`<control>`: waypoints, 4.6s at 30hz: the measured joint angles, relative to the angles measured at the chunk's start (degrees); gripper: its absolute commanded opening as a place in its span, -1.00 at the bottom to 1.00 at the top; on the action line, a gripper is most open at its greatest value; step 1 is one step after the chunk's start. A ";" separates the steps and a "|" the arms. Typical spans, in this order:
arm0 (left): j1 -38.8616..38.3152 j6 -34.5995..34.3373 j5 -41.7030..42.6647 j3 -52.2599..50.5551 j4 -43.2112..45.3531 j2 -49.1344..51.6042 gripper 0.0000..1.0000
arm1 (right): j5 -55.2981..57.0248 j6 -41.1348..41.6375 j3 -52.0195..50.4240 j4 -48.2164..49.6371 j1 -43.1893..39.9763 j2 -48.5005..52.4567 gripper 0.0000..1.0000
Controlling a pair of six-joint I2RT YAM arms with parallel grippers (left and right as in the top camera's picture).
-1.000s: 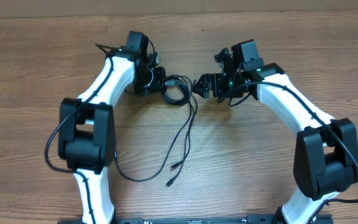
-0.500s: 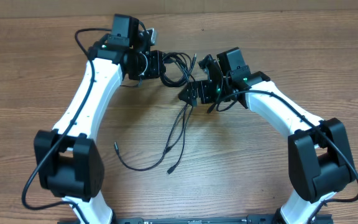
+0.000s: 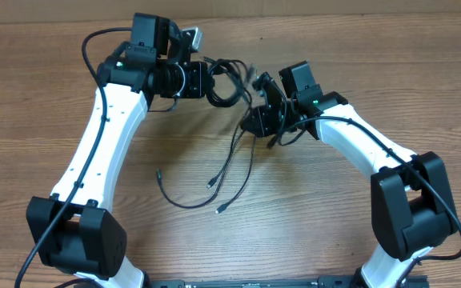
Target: Untangle cables
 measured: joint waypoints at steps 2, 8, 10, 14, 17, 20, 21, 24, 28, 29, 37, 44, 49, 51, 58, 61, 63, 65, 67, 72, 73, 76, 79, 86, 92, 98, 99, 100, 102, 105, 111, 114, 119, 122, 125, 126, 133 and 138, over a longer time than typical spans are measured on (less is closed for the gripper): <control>0.52 -0.04 -1.84 0.00 -0.24 0.00 -0.91 | -0.11 -0.24 0.00 -2.12 -0.02 0.00 -0.92; 0.76 -0.22 -5.01 0.00 -0.39 0.00 -0.91 | -2.78 -2.19 0.81 -8.83 -0.07 -0.83 -0.92; 0.74 -0.22 -5.55 0.00 -0.22 0.00 -0.91 | -4.28 -3.10 1.42 -10.10 -0.07 -2.32 -0.92; -0.11 -0.22 -6.34 0.00 0.50 0.00 -0.92 | -5.84 -3.96 2.54 -10.23 -0.07 -7.39 -0.92; -1.77 -0.22 -6.54 0.00 1.31 0.00 -0.92 | -6.58 -4.35 3.34 -10.16 -0.09 -11.43 -0.92; -4.07 -0.22 -6.47 0.00 3.37 0.00 -0.92 | -7.04 -4.63 3.63 -9.75 -0.07 -12.72 -0.92; -4.57 -0.24 -6.45 0.00 4.00 0.00 -0.92 | -7.04 -4.68 3.63 -9.75 -0.09 -12.74 -0.91; -5.64 -0.22 -6.14 0.00 5.42 0.00 -0.92 | -5.68 -4.74 3.63 -9.75 -0.09 -12.74 -0.24; -4.79 -0.17 -5.40 0.00 5.01 0.00 -0.91 | -1.60 -4.74 3.63 -10.01 -0.13 -12.74 0.64; -4.20 0.28 -4.55 0.00 4.96 -0.02 -0.91 | -0.74 -5.05 3.63 -10.03 -0.20 -12.74 0.68; 0.55 8.46 8.68 0.00 5.05 -2.89 -0.92 | 1.27 0.96 3.74 -8.63 -5.44 -12.74 0.68; 2.86 12.15 22.27 0.00 5.27 -4.35 -0.91 | -3.78 3.02 3.93 -3.69 -9.44 -12.74 0.64; 2.86 12.46 28.02 0.00 5.22 -4.35 -0.91 | -2.95 -4.20 4.00 -1.16 -5.79 -12.74 0.37; 2.86 12.39 29.09 0.00 5.22 -4.35 -0.92 | -2.16 -6.43 4.07 -0.31 -4.26 -12.74 0.33; 2.86 11.28 30.71 0.00 5.25 -4.35 -0.92 | 5.60 -9.90 4.20 2.38 -2.32 -13.20 0.39; 2.86 10.67 34.18 0.00 5.27 -4.35 -0.91 | 8.04 -10.58 4.22 4.94 -2.14 -13.62 0.42; 2.86 10.64 35.63 0.00 5.25 -4.35 -0.91 | 8.00 -10.75 4.22 5.97 -1.95 -13.70 0.51; 2.86 10.47 37.16 0.00 5.11 -4.35 -0.92 | 6.86 -10.99 4.22 7.45 -1.92 -13.73 0.72; 2.86 10.45 37.97 0.00 4.96 -4.35 -0.91 | 5.68 -11.08 4.22 8.76 -1.92 -13.73 0.75; 2.86 10.43 40.15 0.00 4.92 -4.35 -0.92 | 3.21 -15.50 4.22 13.00 -1.90 -13.73 0.74; 2.86 10.43 40.70 0.00 4.92 -4.35 -0.92 | 3.04 -16.22 4.22 13.20 -1.88 -13.73 0.55; 2.86 10.43 41.83 0.00 4.90 -4.35 -0.92 | 2.60 -19.89 4.22 13.33 -1.88 -13.73 -0.35; 2.86 10.43 42.14 0.00 4.83 -4.35 -0.91 | 2.03 -21.05 4.22 12.24 -1.88 -13.73 -0.67; 2.86 10.40 42.91 0.00 4.87 -4.35 -0.91 | 0.00 -21.62 4.55 9.40 -1.90 -13.94 -0.92; 2.84 10.12 39.58 -0.02 4.66 -4.35 -0.92 | -0.15 -21.40 4.96 3.54 -2.34 -14.40 -0.92; 2.56 4.74 26.12 -0.02 6.71 -4.35 -0.92 | -2.27 -21.70 4.96 -5.29 -4.72 -17.53 -0.92; 2.40 3.32 23.91 -0.02 7.26 -4.35 -0.92 | -3.28 -21.73 4.96 -6.23 -5.07 -18.16 -0.92; 2.19 1.68 21.68 -0.02 7.82 -4.35 -0.91 | -5.44 -21.99 5.01 -7.82 -5.60 -19.17 -0.92; 1.57 -2.49 17.09 -0.02 8.22 -4.35 -0.90 | -10.32 -23.19 5.07 -10.38 -6.51 -20.61 -0.92; 0.44 -8.26 12.55 -0.02 7.74 -4.42 -0.88 | -16.76 -26.82 5.35 -14.38 -7.32 -20.92 -0.92; 0.42 -16.41 6.38 -0.02 7.91 -4.44 -0.34 | -28.92 -31.04 5.35 -15.61 -7.89 -20.92 -0.92; 0.31 -18.34 4.44 -0.02 7.65 -4.42 0.50 | -32.61 -32.02 5.35 -13.97 -7.89 -20.92 -0.92; -0.33 -18.29 1.57 -0.02 4.70 -4.20 1.00 | -30.45 -27.71 5.33 -10.25 -7.89 -21.14 -0.92; -0.17 -18.14 0.63 -0.02 2.78 -4.07 0.99 | -26.34 -23.02 5.33 -9.33 -7.89 -21.33 -0.92; 0.61 -18.10 0.33 -0.02 1.68 -4.00 0.99 | -18.51 -17.31 5.33 -9.64 -7.87 -21.44 -0.92; 0.87 -18.12 0.37 -0.02 1.55 -4.00 0.99 | -16.94 -16.63 5.33 -9.79 -7.85 -21.46 -0.92; 1.90 -18.34 5.73 -0.02 5.18 -3.96 0.99 | -1.92 -11.04 5.33 -12.44 -7.85 -21.46 -0.92; 0.52 -19.63 12.85 -0.02 6.69 -3.96 0.50 | 2.89 -9.27 5.33 -12.37 -7.85 -21.46 -0.92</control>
